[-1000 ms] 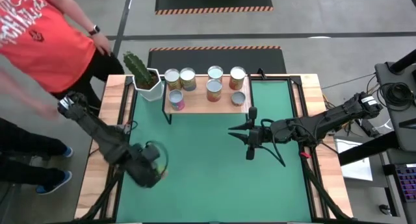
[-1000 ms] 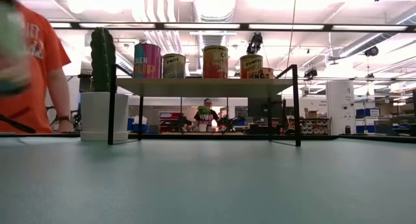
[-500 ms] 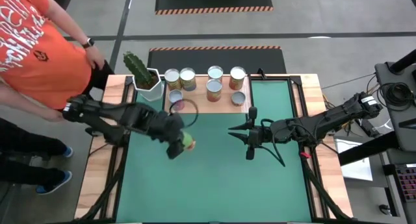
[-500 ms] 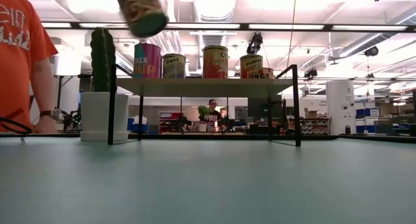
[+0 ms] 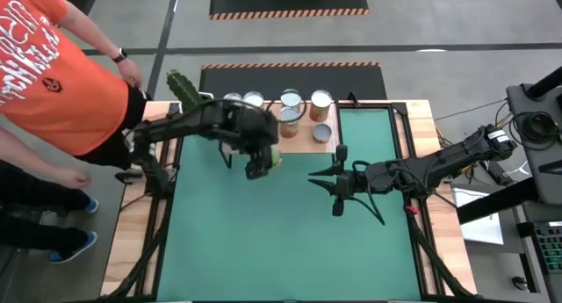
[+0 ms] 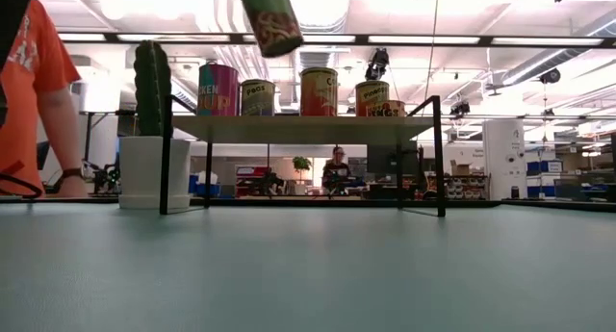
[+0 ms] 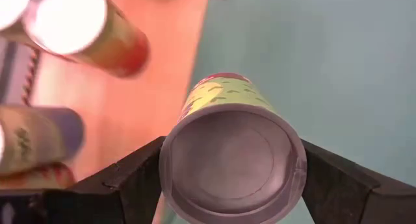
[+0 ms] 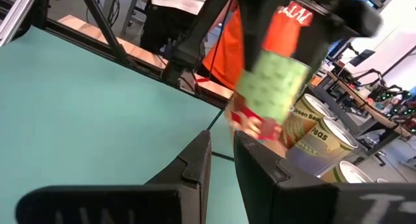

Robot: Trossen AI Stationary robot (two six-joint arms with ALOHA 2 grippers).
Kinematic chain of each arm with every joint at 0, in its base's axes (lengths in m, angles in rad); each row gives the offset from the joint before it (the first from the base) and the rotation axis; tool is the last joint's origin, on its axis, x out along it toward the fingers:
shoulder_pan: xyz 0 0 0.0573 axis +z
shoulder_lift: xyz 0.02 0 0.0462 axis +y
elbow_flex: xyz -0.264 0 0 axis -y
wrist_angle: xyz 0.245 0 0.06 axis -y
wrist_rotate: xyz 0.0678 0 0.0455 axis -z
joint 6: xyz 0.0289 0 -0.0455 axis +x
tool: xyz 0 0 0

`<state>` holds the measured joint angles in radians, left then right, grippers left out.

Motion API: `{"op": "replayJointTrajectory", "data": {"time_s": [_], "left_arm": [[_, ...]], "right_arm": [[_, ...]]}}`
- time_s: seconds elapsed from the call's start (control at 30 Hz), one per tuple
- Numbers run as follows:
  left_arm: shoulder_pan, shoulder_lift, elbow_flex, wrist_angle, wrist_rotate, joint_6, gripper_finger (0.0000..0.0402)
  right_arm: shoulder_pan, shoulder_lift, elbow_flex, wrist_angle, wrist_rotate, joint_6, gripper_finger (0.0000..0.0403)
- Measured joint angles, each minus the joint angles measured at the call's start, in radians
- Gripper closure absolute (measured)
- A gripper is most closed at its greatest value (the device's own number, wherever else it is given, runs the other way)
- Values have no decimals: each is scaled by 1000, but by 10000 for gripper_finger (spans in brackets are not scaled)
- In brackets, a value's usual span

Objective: Pick and place cans onto a shelf
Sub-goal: Put the canned spaghetti sauce on the shelf

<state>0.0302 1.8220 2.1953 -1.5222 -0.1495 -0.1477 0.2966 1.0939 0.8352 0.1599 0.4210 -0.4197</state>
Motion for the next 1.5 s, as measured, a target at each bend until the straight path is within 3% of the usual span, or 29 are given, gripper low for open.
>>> {"op": "replayJointTrajectory", "data": {"time_s": [0.17,0.73,1.1,1.5], "left_arm": [[64,40,9,-4,-14,50,119],[214,45,-148,49,-23,52,119],[242,45,-183,97,41,59,118],[263,45,-216,150,35,81,94]], "right_arm": [[0,0,0,-16,0,10,346],[0,0,0,-21,-1,29,346],[0,0,0,-22,-1,27,346],[0,0,0,-28,-1,27,346]]}}
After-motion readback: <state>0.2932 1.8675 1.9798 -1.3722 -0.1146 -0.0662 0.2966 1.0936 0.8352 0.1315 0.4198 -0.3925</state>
